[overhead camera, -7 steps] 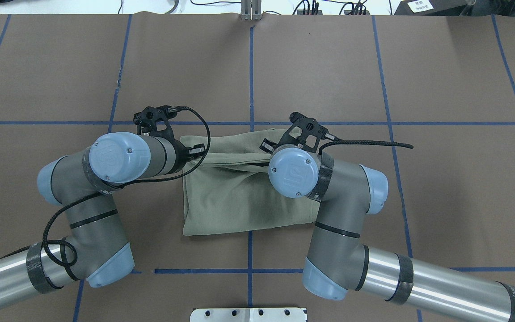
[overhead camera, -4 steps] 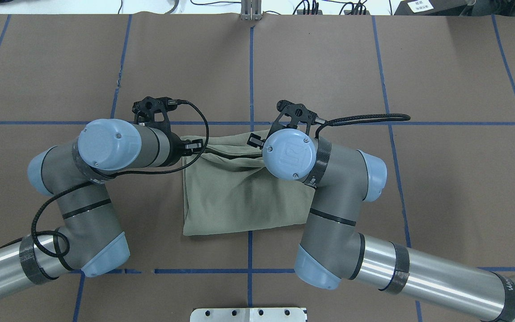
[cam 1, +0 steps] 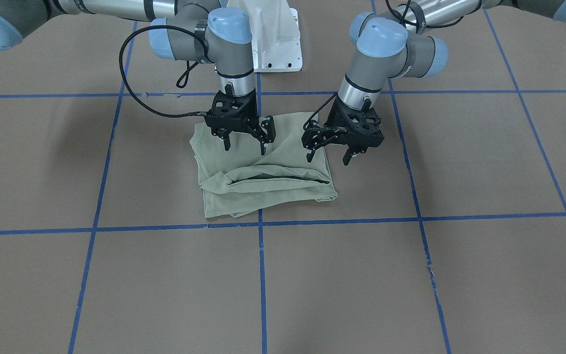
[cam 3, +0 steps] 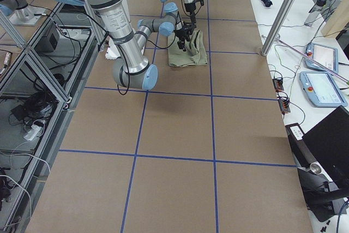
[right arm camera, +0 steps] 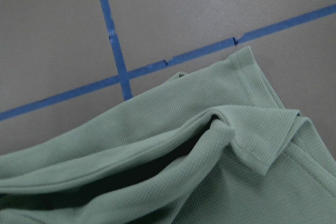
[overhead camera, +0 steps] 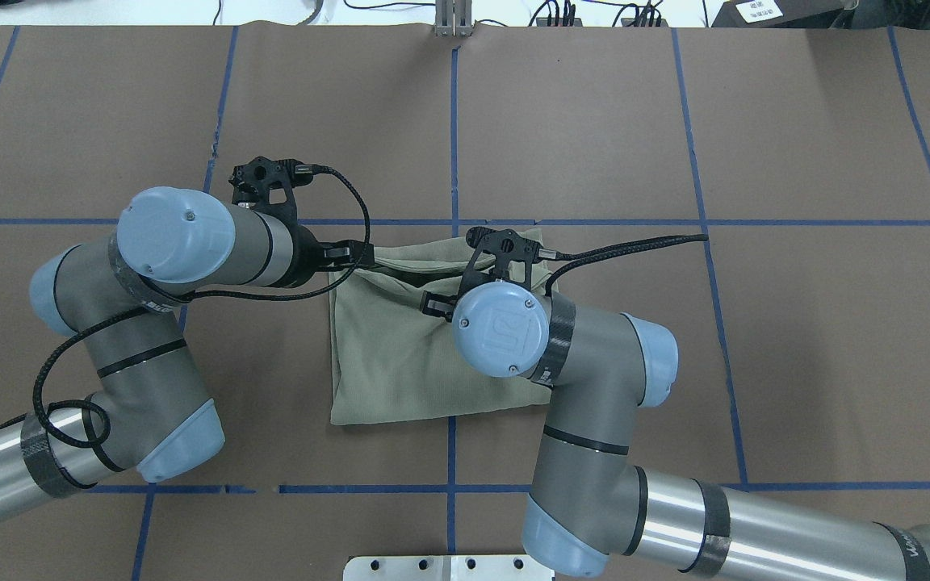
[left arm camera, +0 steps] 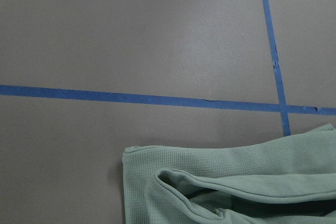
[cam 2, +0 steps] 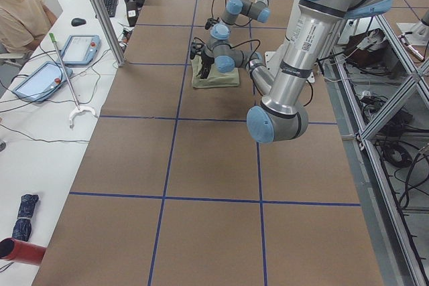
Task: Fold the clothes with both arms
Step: 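Lift the near edge with both grippers and fold it toward the far edge, then lay the edge down on the far end and open both grippers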
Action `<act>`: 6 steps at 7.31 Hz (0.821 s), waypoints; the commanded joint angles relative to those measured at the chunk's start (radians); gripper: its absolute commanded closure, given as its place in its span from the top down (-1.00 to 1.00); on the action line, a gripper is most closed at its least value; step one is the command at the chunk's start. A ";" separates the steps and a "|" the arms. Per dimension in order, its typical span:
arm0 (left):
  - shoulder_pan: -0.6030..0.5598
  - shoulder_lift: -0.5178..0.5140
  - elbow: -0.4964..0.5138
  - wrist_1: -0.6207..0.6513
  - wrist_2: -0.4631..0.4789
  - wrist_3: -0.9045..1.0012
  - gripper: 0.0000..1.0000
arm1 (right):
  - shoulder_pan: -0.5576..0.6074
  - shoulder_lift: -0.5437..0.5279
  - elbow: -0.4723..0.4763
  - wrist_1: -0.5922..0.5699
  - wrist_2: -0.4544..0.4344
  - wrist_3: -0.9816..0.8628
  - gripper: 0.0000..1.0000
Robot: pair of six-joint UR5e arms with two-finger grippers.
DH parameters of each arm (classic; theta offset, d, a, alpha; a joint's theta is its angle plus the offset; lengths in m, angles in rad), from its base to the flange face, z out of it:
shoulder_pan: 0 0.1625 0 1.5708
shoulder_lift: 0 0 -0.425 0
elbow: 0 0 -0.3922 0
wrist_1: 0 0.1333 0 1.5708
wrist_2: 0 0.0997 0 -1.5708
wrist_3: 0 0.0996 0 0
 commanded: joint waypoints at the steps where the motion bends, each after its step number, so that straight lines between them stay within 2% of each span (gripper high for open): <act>1: -0.002 0.000 0.000 -0.001 0.000 -0.001 1.00 | -0.015 0.001 -0.070 0.000 -0.051 -0.084 1.00; 4: -0.002 0.004 -0.006 -0.001 0.000 -0.004 1.00 | 0.144 0.036 -0.231 0.008 -0.059 -0.200 1.00; 6: -0.002 0.006 -0.006 -0.001 -0.002 -0.007 1.00 | 0.267 0.122 -0.401 0.015 -0.059 -0.320 1.00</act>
